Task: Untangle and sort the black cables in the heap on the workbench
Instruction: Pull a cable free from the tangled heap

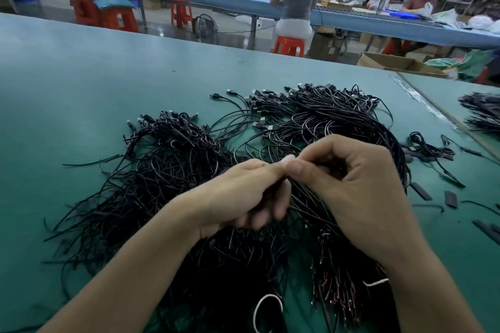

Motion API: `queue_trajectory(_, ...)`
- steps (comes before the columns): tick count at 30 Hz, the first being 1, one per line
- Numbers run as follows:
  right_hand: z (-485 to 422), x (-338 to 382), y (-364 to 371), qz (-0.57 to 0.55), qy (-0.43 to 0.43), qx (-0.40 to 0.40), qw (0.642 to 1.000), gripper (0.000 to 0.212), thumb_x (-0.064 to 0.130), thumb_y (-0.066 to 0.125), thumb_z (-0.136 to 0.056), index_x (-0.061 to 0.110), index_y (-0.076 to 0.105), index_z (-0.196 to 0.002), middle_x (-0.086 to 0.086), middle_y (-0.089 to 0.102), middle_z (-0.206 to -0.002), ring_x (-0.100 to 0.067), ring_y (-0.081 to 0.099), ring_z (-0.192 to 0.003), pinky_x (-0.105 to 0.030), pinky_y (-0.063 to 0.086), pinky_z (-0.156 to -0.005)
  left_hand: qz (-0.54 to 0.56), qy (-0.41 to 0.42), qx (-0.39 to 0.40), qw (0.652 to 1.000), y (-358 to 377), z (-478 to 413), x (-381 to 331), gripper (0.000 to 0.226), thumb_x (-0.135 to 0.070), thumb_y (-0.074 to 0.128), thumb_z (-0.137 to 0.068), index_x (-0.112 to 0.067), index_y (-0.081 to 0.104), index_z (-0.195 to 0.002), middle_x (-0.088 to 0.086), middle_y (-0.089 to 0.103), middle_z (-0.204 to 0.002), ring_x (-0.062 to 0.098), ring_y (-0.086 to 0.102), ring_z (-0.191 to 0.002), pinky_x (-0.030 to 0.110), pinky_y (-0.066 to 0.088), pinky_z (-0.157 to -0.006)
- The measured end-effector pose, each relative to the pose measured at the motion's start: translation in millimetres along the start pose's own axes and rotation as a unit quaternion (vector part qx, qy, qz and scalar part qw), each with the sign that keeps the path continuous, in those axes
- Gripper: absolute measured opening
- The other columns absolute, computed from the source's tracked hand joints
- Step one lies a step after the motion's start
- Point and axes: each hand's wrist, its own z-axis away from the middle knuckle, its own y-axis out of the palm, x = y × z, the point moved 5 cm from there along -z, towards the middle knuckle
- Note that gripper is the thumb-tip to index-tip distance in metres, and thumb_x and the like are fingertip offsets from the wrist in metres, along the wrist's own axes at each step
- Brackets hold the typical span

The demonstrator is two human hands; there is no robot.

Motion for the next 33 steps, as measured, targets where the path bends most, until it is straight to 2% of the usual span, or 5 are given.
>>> queue_trajectory(9,7.4,-13.8,36.6,0.032,0.1,0.071,0.992,0.038,0.039,0.052,-0.099,0.021,0.064,-0.067,-0.003,0.055,-0.053,-0.005,0.038,-0.042,-0.027,0.027,-0.04,0.506,0.159,0.073,0.845,-14.5,7.2,-35.5,0.043,-0.036,0.047,-0.098,-0.01,0.07,-0.072,0.0,0.063,-0.06,0.006,0.056,-0.046,0.015,0.047,-0.042)
queue_trajectory(15,10.9,-9.9,31.4,0.11,0.095,0.166,0.975,0.025,0.021,0.054,-0.099,0.021,0.067,-0.078,0.014,0.06,-0.062,-0.006,0.043,-0.041,-0.026,0.036,-0.039,0.068,0.229,-0.284,0.929,-35.5,0.0,-15.9,0.039,-0.041,0.044,-0.095,-0.013,0.071,-0.1,0.004,0.077,-0.092,0.015,0.074,-0.088,0.025,0.059,-0.075)
queue_trajectory(22,1.6,-4.7,5.4,0.032,0.023,0.026,0.999,0.013,0.037,0.077,-0.079,0.029,0.071,-0.072,0.014,0.065,-0.064,0.0,0.055,-0.054,-0.009,0.04,-0.053,-0.054,0.013,-0.078,0.995,-6.5,-3.1,-4.4,0.065,-0.051,0.037,-0.103,-0.016,0.066,-0.057,0.0,0.058,-0.043,0.011,0.047,-0.03,0.016,0.034,-0.033)
queue_trajectory(28,2.9,-12.3,12.3,-0.042,0.068,-0.017,0.997,0.025,0.048,0.06,-0.087,0.027,0.073,-0.079,-0.006,0.061,-0.061,-0.013,0.045,-0.048,-0.032,0.034,-0.043,0.336,0.059,0.134,0.93,-5.4,9.3,-21.8,0.057,-0.048,0.041,-0.098,-0.018,0.048,-0.051,-0.009,0.038,-0.035,0.0,0.031,-0.026,0.012,0.022,-0.027)
queue_trajectory(33,10.3,-15.0,39.3,0.038,0.112,0.151,0.981,0.023,0.033,0.054,-0.099,0.032,0.07,-0.083,0.007,0.062,-0.059,-0.005,0.042,-0.042,-0.029,0.034,-0.039,0.535,0.178,-0.012,0.826,-28.2,6.7,-28.5,0.047,-0.037,0.048,-0.099,-0.012,0.069,-0.066,0.0,0.065,-0.059,0.005,0.06,-0.046,0.015,0.049,-0.043)
